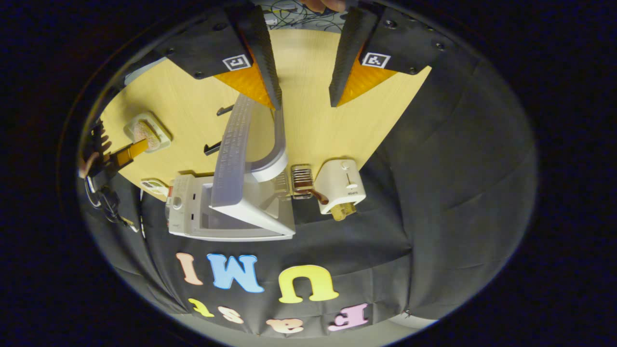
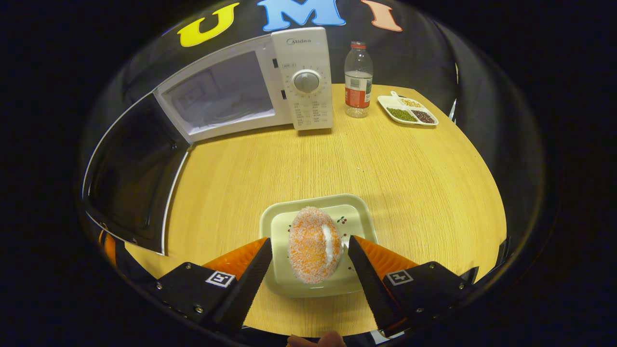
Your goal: Open the microwave oven with the left hand, put the food in, and close the microwave oven.
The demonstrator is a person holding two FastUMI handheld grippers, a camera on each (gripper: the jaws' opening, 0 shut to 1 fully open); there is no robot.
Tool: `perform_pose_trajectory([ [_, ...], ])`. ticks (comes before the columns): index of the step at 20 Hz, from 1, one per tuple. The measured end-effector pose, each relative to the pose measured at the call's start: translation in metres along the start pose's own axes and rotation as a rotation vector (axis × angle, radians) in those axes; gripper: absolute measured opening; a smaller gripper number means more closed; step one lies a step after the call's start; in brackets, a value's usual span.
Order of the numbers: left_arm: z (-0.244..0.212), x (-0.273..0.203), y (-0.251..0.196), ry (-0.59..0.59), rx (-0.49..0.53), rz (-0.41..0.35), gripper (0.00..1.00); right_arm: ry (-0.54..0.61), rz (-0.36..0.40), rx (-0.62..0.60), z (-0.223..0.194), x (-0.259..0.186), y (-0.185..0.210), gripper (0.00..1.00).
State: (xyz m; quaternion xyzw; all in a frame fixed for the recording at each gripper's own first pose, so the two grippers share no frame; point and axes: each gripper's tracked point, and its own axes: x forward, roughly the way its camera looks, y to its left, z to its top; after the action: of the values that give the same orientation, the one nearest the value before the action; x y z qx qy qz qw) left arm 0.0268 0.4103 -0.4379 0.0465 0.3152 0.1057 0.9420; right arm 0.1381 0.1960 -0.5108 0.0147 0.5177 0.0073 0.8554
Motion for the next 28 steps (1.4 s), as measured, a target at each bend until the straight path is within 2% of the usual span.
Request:
perform_pose_trajectory([
  [3,-0.010,-0.026,0.010,0.059,-0.051,0.138,0.75,0.025,0.010,-0.039,-0.002,0.017,0.000,0.98],
  [4,-0.014,-0.035,0.007,0.080,-0.061,0.160,0.78,0.030,0.010,-0.055,-0.004,0.021,-0.002,0.98],
  [6,-0.020,-0.051,-0.010,0.129,-0.076,0.179,0.79,0.053,0.020,-0.084,-0.008,0.026,-0.005,0.98],
  [9,-0.016,-0.072,-0.031,0.175,-0.058,0.223,0.79,0.020,0.058,-0.116,0.002,0.035,-0.005,0.82],
  [11,-0.005,-0.081,-0.048,0.185,-0.066,0.231,0.79,0.031,0.099,-0.114,0.006,0.035,-0.003,0.77],
  [12,0.002,-0.084,-0.057,0.183,-0.069,0.232,0.79,0.043,0.126,-0.102,0.006,0.034,0.000,0.71],
  [13,0.006,-0.087,-0.064,0.184,-0.070,0.235,0.79,0.047,0.154,-0.078,0.010,0.031,0.004,0.71],
  [14,0.013,-0.090,-0.070,0.181,-0.073,0.236,0.75,0.039,0.173,-0.061,0.015,0.029,0.007,0.69],
  [15,0.018,-0.093,-0.075,0.179,-0.075,0.240,0.79,0.038,0.195,-0.058,0.020,0.026,0.011,0.71],
  [16,0.023,-0.096,-0.077,0.178,-0.078,0.251,0.79,0.030,0.220,-0.054,0.024,0.023,0.017,0.70],
  [17,0.029,-0.101,-0.078,0.174,-0.087,0.260,0.75,0.023,0.259,-0.037,0.031,0.019,0.028,0.71],
  [18,0.035,-0.106,-0.079,0.166,-0.100,0.266,0.75,0.017,0.300,-0.012,0.037,0.016,0.040,0.70],
  [19,0.040,-0.113,-0.078,0.157,-0.108,0.273,0.79,0.004,0.333,0.018,0.048,0.013,0.052,0.70],
  [21,0.049,-0.126,-0.073,0.145,-0.105,0.291,0.79,-0.014,0.385,0.083,0.069,0.009,0.078,0.70],
  [25,0.059,-0.143,-0.057,0.113,-0.076,0.294,0.79,-0.066,0.415,0.156,0.109,0.013,0.119,0.67],
  [26,0.060,-0.144,-0.055,0.115,-0.067,0.282,0.74,-0.085,0.418,0.183,0.120,0.014,0.128,0.70],
  [27,0.062,-0.143,-0.052,0.109,-0.055,0.271,0.74,-0.102,0.419,0.205,0.131,0.017,0.136,0.70],
  [28,0.066,-0.142,-0.048,0.097,-0.042,0.263,0.79,-0.119,0.416,0.224,0.139,0.023,0.141,0.70],
])
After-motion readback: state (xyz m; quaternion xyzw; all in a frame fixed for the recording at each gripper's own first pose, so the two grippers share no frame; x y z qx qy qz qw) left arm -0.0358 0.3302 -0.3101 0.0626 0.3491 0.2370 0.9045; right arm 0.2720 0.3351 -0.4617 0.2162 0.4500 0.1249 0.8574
